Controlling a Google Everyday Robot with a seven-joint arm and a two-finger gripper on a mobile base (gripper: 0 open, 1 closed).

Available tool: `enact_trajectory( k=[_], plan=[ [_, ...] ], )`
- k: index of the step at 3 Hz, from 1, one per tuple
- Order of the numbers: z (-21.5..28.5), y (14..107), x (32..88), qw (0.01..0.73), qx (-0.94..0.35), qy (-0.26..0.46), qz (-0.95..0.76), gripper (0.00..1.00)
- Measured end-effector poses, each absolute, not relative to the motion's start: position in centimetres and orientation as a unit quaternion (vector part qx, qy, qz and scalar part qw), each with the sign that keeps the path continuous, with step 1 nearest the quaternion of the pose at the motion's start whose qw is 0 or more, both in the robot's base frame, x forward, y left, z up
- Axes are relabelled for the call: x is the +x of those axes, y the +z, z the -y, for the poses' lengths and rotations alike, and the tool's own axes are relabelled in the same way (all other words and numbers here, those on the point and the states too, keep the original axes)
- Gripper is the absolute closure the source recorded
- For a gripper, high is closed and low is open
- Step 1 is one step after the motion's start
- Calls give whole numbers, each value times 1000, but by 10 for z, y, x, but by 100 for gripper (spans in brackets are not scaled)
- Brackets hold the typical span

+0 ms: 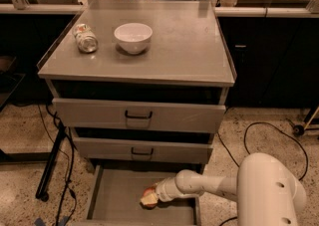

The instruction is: Pick apple from bottom drawer and place on counter

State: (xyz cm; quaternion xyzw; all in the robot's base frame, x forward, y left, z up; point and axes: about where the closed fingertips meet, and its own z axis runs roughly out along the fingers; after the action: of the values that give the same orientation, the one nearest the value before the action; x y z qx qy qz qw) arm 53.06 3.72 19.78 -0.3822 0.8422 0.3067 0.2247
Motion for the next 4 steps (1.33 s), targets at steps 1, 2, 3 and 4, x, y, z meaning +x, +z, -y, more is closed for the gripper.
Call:
enact_trajectory(
  k=[1,2,3,4],
  plan=[
    [-31,215,523,219,-379,305,-845,100],
    [-10,260,506,226,-371,290,-853,100],
    [3,293,489,243,-373,276,-852,100],
    [1,293,484,239,-377,277,-851,100]
  ],
)
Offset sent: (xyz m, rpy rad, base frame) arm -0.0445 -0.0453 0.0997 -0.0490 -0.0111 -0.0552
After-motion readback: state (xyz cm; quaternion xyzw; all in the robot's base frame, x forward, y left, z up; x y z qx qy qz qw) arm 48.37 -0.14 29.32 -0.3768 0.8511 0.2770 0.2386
